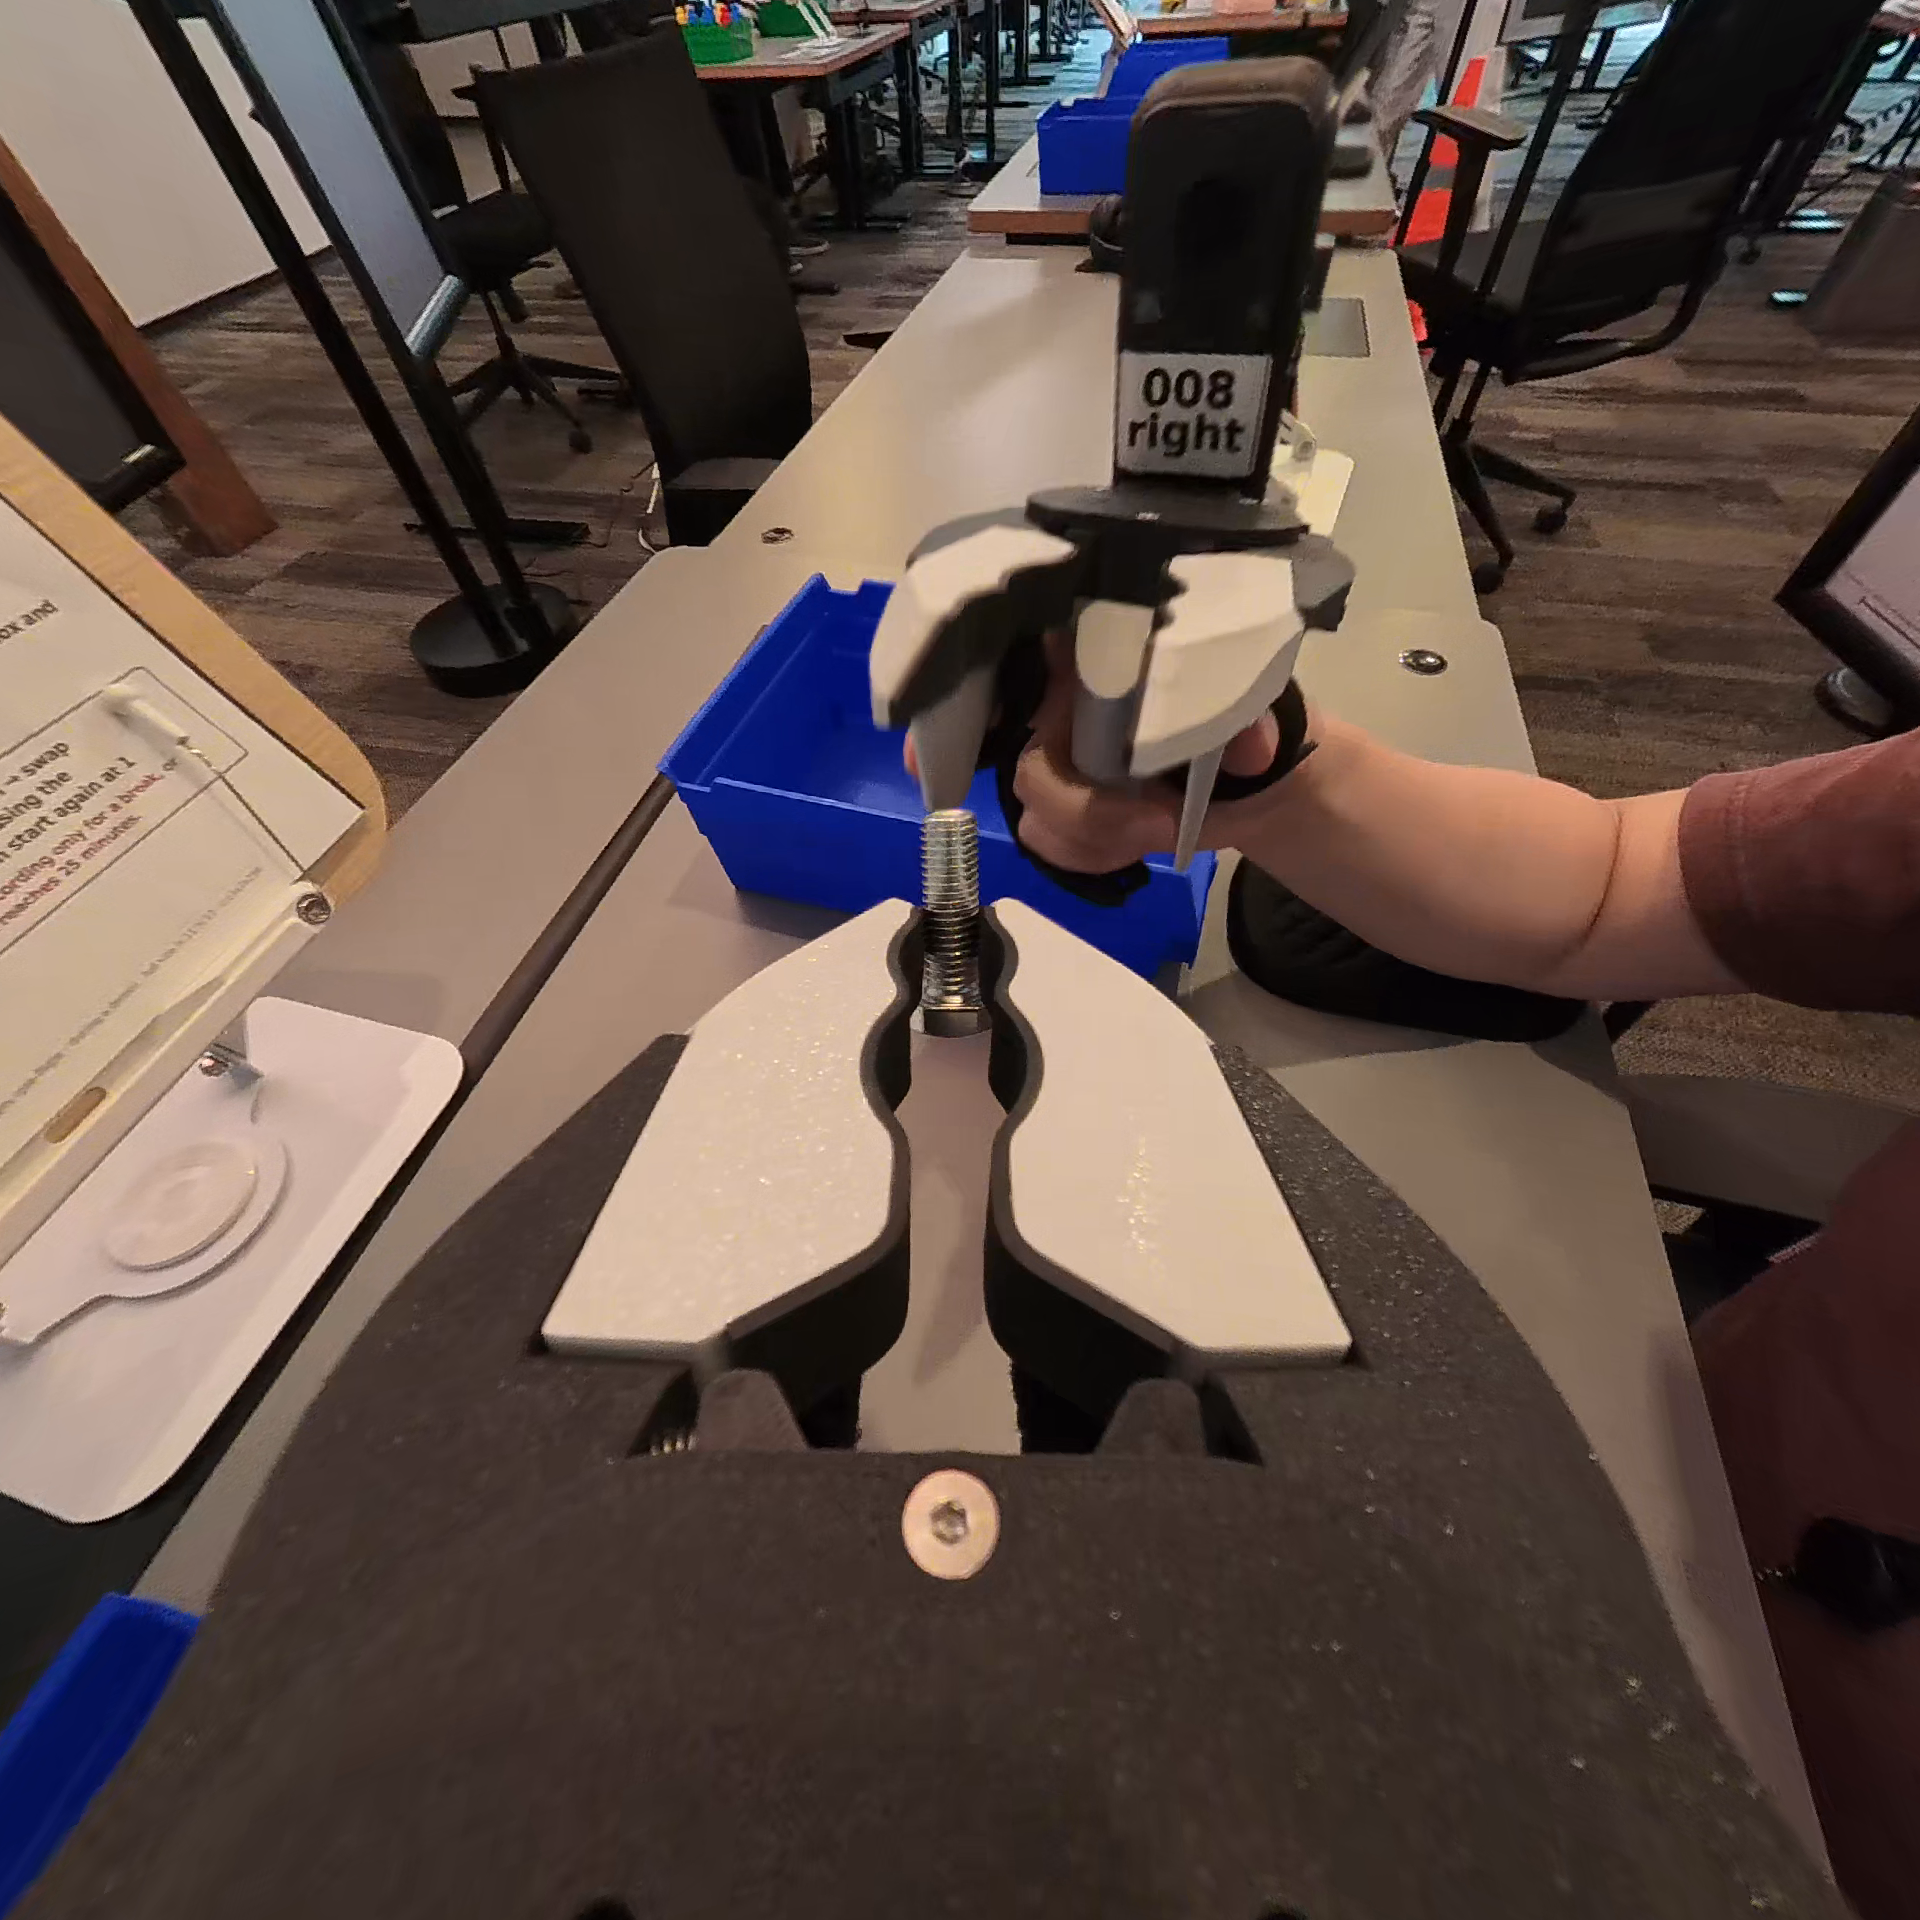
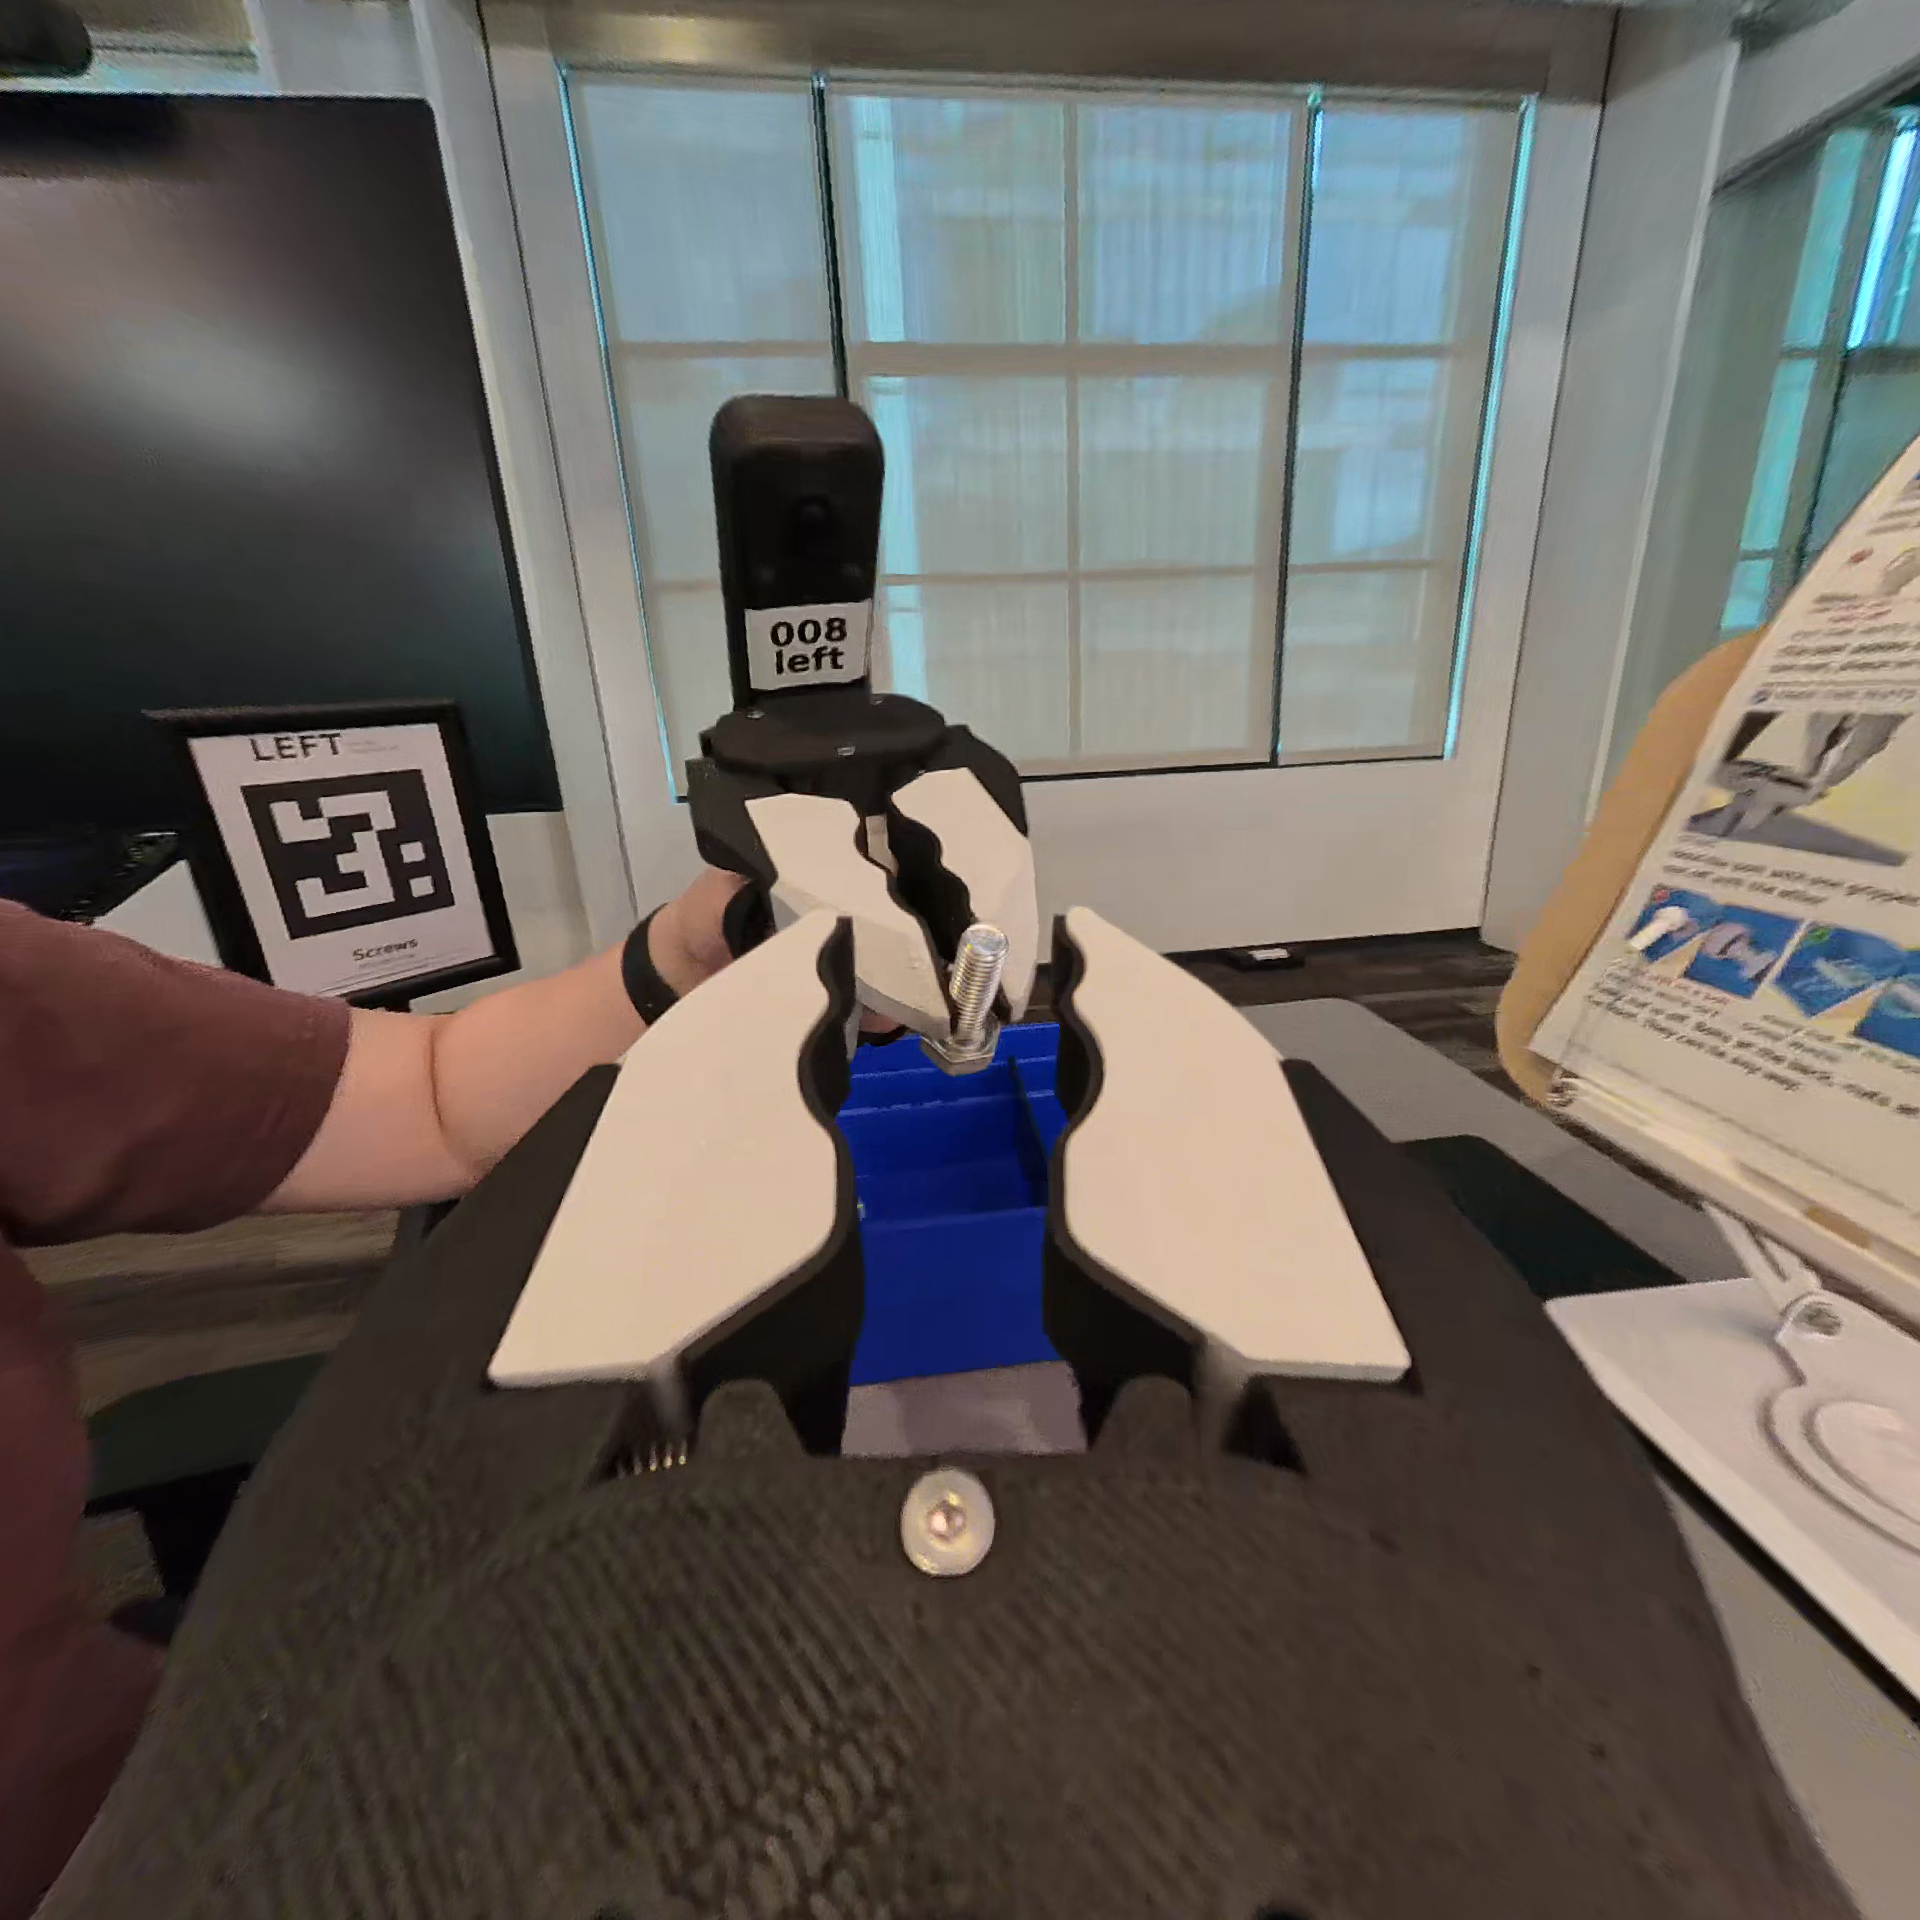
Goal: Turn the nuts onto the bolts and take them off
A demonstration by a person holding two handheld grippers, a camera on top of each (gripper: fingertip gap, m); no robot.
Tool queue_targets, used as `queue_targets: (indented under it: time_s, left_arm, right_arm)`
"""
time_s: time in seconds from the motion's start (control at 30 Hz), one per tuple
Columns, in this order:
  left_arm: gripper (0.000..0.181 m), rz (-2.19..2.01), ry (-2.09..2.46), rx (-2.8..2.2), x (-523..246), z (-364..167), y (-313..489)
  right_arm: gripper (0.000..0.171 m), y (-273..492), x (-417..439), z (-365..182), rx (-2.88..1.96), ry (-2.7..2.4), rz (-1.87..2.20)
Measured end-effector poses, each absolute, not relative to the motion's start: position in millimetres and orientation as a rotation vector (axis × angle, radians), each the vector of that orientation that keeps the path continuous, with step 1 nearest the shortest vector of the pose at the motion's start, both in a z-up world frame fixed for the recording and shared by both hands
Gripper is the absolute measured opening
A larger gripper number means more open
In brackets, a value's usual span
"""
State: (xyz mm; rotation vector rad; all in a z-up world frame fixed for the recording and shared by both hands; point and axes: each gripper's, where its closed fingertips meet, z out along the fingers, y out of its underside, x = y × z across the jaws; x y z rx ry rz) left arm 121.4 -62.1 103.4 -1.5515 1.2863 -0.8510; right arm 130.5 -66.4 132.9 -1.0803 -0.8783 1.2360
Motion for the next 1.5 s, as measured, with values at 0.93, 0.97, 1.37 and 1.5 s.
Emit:
queue_targets:
  time_s: [0.93, 0.97, 1.37, 1.5]
  left_arm:
    - [0.035, -0.976, 1.445, -1.546, 137.9, 69.0, -101.9]
    - [0.034, -0.962, 1.443, -1.537, 138.8, 68.4, -101.5]
    - [0.016, -0.952, 1.424, -1.515, 141.4, 57.6, -94.8]
    - [0.016, -0.914, 1.412, -1.49, 141.7, 57.5, -92.1]
  right_arm:
    - [0.01, -103.7, 112.7, 114.1, -1.023, -1.176, 1.348]
    - [0.01, -103.4, 112.1, 113.6, -1.019, -1.177, 1.331]
    - [0.01, -95.6, 110.3, 106.2, -1.045, -1.172, 1.325]
    - [0.01, -94.4, 110.7, 105.9, -1.045, -1.162, 1.357]
